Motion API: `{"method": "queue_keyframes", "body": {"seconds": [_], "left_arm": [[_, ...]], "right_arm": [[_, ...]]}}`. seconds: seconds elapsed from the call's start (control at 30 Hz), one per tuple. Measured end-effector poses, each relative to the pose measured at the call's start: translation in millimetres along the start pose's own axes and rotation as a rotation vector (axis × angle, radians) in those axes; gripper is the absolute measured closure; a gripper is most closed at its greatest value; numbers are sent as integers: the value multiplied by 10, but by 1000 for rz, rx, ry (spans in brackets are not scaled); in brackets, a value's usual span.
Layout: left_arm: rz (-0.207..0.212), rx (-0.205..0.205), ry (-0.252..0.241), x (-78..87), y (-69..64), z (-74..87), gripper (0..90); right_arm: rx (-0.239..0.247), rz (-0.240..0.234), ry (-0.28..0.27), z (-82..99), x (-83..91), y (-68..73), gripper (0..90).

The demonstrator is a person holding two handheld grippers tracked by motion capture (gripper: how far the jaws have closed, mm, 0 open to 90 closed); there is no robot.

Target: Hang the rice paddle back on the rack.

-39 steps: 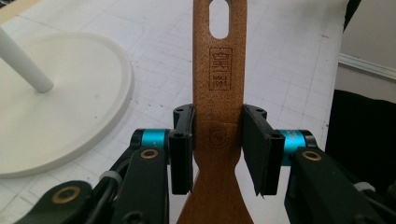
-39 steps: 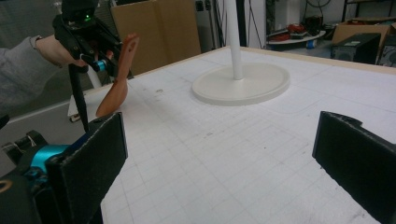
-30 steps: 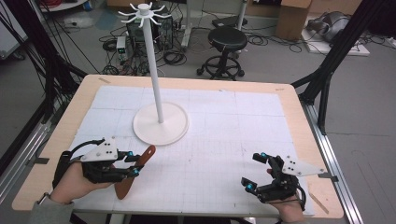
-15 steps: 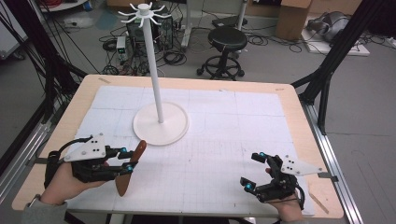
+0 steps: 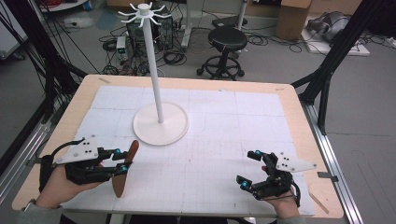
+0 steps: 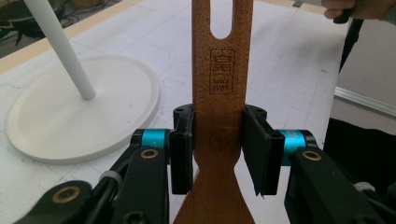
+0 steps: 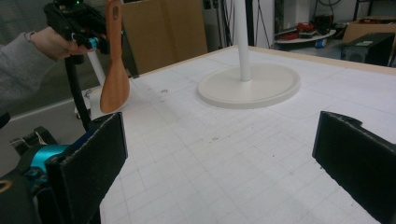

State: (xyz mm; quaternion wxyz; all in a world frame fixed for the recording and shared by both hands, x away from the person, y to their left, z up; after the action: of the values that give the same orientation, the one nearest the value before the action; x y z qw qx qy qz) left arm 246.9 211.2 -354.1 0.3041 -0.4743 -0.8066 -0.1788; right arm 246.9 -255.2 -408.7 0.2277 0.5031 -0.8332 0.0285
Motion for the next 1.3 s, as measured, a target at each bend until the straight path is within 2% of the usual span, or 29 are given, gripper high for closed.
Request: {"method": "queue_keyframes", "body": {"seconds": [0.07,0.17,0.43,0.6,0.73,0.8,0.9,1.03,1.2,1.3], "left_arm": [[0,-5,-11,13,16,6,651],[-1,10,-30,35,40,10,651],[14,55,-105,158,115,2,651],[15,49,-138,257,131,-40,651],[24,50,-154,296,196,-50,651],[26,65,-161,312,235,-42,651],[18,69,-160,347,268,-59,651],[3,64,-149,414,312,-170,651],[-24,27,-162,488,310,-347,651],[-35,10,-144,502,305,-435,651]], "right_arm": [[-10,-4,-2,0,6,1,21],[-8,0,-15,-3,18,-7,21],[-10,-1,-8,12,17,13,21],[-16,-5,-22,5,48,24,21],[-22,2,-21,17,56,1,21],[-22,4,-22,13,62,-6,21],[-15,2,-29,-6,65,2,21],[-17,-4,-21,-3,57,20,21],[-17,4,-33,0,88,10,21],[-23,6,-31,12,101,12,21]]}}
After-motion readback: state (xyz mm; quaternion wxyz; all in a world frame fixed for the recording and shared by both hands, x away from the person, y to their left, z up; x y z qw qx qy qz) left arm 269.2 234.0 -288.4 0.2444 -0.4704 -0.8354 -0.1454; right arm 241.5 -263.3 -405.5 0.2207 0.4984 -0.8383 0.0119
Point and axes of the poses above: each handheld gripper's, and its own axes: x roughly backward along the jaws, z roughly out of its underside, y roughly to its left, the point moved 3 cm from there along -x, roughly forward along the jaws, and after that the axes turned 14 degrees about y, right-handed, at the moved point
